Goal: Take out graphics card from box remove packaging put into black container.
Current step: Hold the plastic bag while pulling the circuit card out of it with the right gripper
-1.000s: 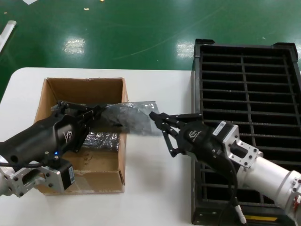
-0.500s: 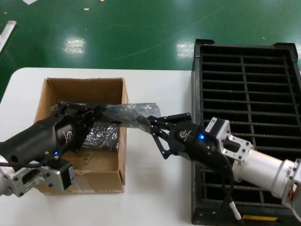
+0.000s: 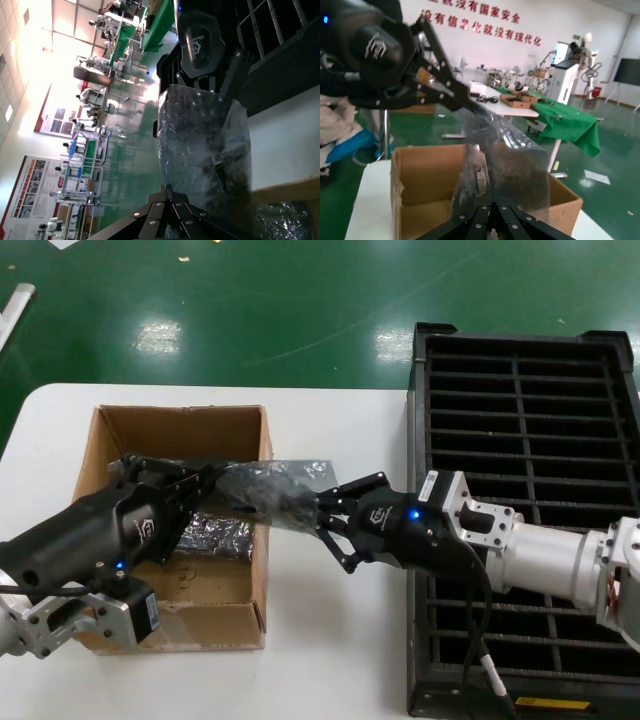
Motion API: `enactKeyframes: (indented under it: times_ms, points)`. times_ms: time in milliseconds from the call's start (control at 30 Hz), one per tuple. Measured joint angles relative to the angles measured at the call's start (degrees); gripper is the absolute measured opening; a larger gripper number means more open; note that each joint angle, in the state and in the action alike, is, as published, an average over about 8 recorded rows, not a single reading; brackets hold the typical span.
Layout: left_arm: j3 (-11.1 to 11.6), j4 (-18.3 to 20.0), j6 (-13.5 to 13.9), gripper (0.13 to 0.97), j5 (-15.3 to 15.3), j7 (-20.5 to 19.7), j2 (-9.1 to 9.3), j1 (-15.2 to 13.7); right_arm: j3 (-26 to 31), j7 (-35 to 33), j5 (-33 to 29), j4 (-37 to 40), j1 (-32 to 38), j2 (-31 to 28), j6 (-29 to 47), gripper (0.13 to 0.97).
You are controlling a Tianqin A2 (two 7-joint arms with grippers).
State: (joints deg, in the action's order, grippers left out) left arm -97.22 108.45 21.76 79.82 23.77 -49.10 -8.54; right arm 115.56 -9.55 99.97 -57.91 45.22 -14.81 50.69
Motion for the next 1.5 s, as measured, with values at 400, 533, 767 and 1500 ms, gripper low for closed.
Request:
enactKeyframes:
  times_ms: [400, 533, 767, 1500]
  points:
    - [0.0, 0.0, 0.0, 0.138, 0.0, 0.0, 0.0, 0.0, 0.6, -3.1, -1.0, 6.1, 3.2, 0.9, 3.9, 0.141]
    - [0.0, 0.0, 0.0, 0.138, 0.0, 0.0, 0.0, 0.0, 0.7, -3.2, -1.1, 6.1, 3.3, 0.7, 5.0, 0.174]
    - [0.0, 0.0, 0.0, 0.138, 0.0, 0.0, 0.0, 0.0, 0.9, -2.7, -1.2, 5.8, 3.4, 0.6, 6.4, 0.239]
    - [0.0, 0.0, 0.0, 0.138, 0.0, 0.0, 0.0, 0.0, -1.3, -2.9, -0.1, 9.9, 4.2, 5.1, 4.0, 0.331]
